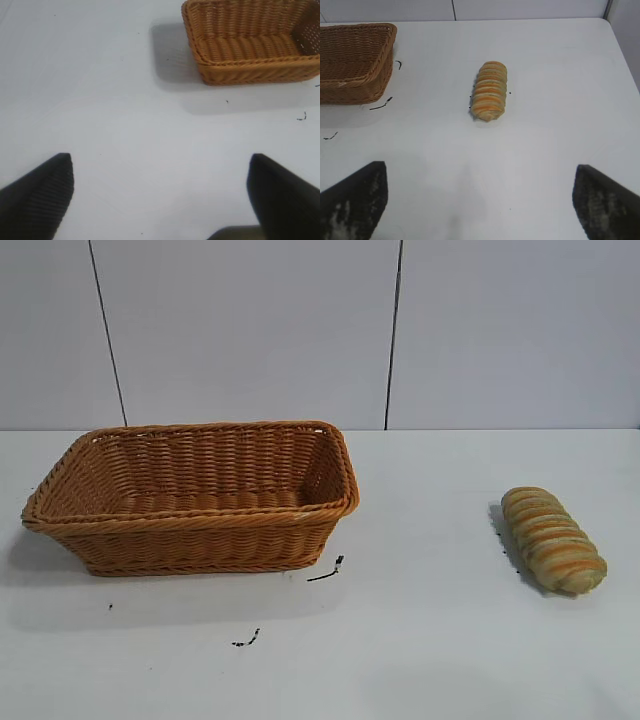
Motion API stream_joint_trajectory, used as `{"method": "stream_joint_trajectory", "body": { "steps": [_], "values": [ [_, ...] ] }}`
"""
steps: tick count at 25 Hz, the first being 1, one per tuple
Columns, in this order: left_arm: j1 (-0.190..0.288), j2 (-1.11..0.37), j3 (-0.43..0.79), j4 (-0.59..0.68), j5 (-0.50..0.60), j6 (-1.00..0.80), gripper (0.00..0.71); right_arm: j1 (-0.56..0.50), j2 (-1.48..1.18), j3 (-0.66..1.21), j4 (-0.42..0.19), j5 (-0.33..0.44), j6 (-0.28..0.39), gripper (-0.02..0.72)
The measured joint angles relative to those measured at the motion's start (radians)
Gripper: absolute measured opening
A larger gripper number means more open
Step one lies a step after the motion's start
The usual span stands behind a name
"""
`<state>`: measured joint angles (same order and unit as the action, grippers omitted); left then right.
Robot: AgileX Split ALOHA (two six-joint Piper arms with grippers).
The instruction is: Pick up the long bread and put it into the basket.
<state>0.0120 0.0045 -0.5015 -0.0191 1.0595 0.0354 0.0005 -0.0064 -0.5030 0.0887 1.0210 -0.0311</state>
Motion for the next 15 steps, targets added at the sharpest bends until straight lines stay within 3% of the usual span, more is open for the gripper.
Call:
{"method": "stream_joint_trajectory", "body": {
  "steps": [9, 15],
  "values": [
    [0.0, 0.0, 0.0, 0.0, 0.0, 0.0, 0.693, 0.0, 0.013, -0.006, 0.0, 0.004, 0.0, 0.69],
    [0.0, 0.0, 0.0, 0.0, 0.0, 0.0, 0.693, 0.0, 0.263, -0.107, 0.002, -0.003, 0.0, 0.69]
  ]
}}
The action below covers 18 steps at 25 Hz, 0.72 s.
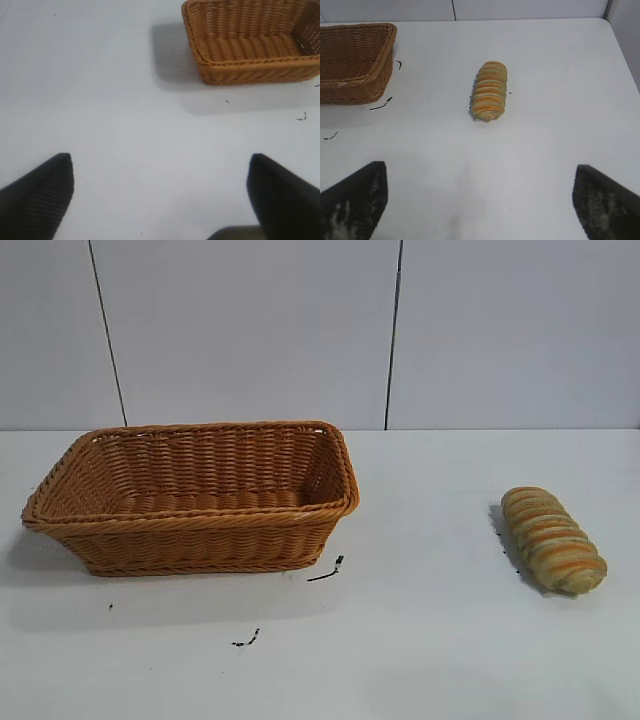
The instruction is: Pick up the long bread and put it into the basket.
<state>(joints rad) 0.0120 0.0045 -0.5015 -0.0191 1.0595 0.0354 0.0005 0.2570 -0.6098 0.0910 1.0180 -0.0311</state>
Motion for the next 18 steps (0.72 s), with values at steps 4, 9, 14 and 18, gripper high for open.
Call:
{"method": "stream_joint_trajectory", "body": {
  "steps": [4, 9, 14, 18],
  "values": [
    [0.0, 0.0, 0.0, 0.0, 0.0, 0.0, 0.693, 0.0, 0.252, -0.098, 0.0, -0.001, 0.0, 0.69],
    [0.0, 0.0, 0.0, 0.0, 0.0, 0.0, 0.693, 0.0, 0.561, -0.229, 0.0, -0.021, 0.0, 0.69],
    [0.0, 0.0, 0.0, 0.0, 0.0, 0.0, 0.693, 0.0, 0.87, -0.369, 0.0, -0.028, 0.0, 0.69],
    [0.0, 0.0, 0.0, 0.0, 0.0, 0.0, 0.693, 0.0, 1.1, -0.479, 0.0, -0.03, 0.0, 0.69]
  ]
}}
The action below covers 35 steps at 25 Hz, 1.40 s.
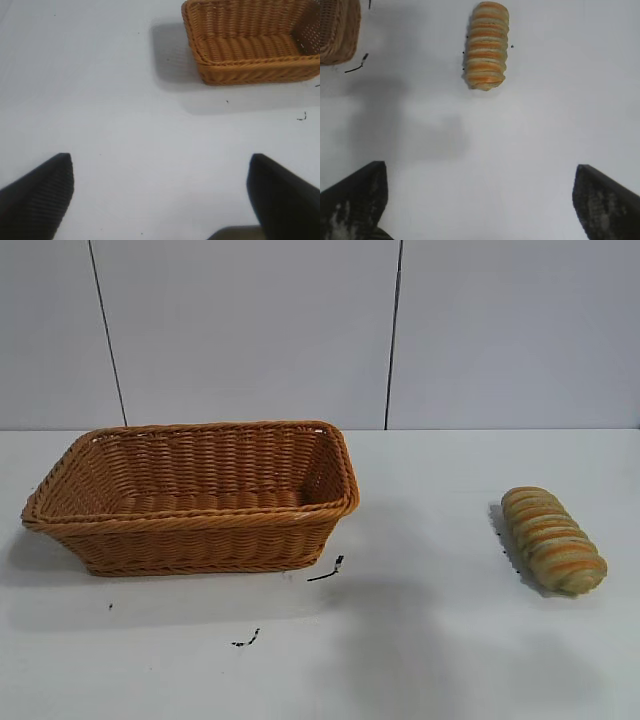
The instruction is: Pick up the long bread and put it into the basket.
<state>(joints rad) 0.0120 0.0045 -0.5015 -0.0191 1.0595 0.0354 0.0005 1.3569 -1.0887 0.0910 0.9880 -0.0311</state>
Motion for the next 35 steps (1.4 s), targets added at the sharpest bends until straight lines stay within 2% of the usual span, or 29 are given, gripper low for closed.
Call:
{"method": "stream_joint_trajectory", "body": {
  "steps": [11, 17, 29, 35],
  "values": [
    [0.0, 0.0, 0.0, 0.0, 0.0, 0.0, 0.693, 0.007, 0.47, -0.295, -0.004, -0.034, 0.0, 0.69],
    [0.0, 0.0, 0.0, 0.0, 0.0, 0.0, 0.693, 0.047, 0.598, -0.31, -0.025, -0.084, -0.024, 0.69],
    [0.0, 0.0, 0.0, 0.0, 0.0, 0.0, 0.693, 0.049, 0.722, -0.31, -0.045, -0.193, 0.004, 0.69],
    [0.0, 0.0, 0.0, 0.0, 0.0, 0.0, 0.693, 0.049, 0.77, -0.311, -0.054, -0.211, 0.004, 0.69]
  ]
}}
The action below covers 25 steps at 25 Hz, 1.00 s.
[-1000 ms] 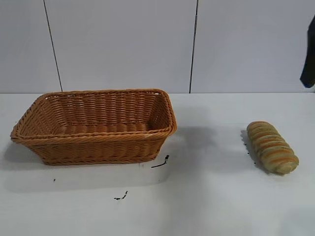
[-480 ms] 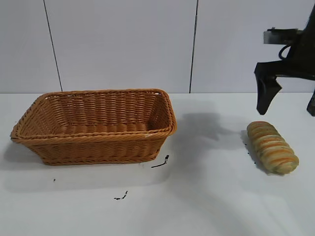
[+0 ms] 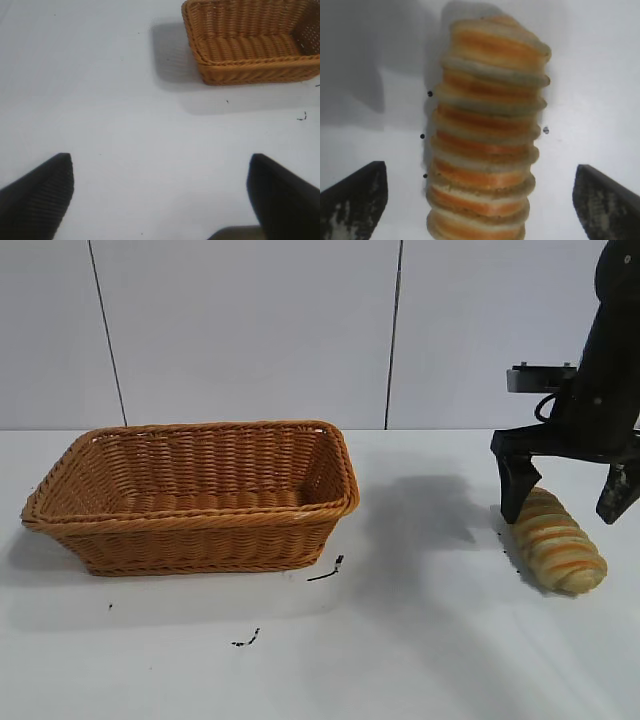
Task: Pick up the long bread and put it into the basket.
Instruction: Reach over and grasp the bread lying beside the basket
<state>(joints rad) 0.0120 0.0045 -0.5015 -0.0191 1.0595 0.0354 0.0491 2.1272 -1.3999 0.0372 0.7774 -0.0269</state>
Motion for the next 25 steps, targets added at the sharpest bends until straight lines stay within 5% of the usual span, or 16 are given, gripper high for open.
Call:
{"method": "stream_joint_trajectory", "body": {
  "steps": [25],
  "values": [
    [0.0, 0.0, 0.0, 0.0, 0.0, 0.0, 0.693, 0.0, 0.021, -0.004, -0.001, -0.023, -0.008, 0.69]
  ]
}}
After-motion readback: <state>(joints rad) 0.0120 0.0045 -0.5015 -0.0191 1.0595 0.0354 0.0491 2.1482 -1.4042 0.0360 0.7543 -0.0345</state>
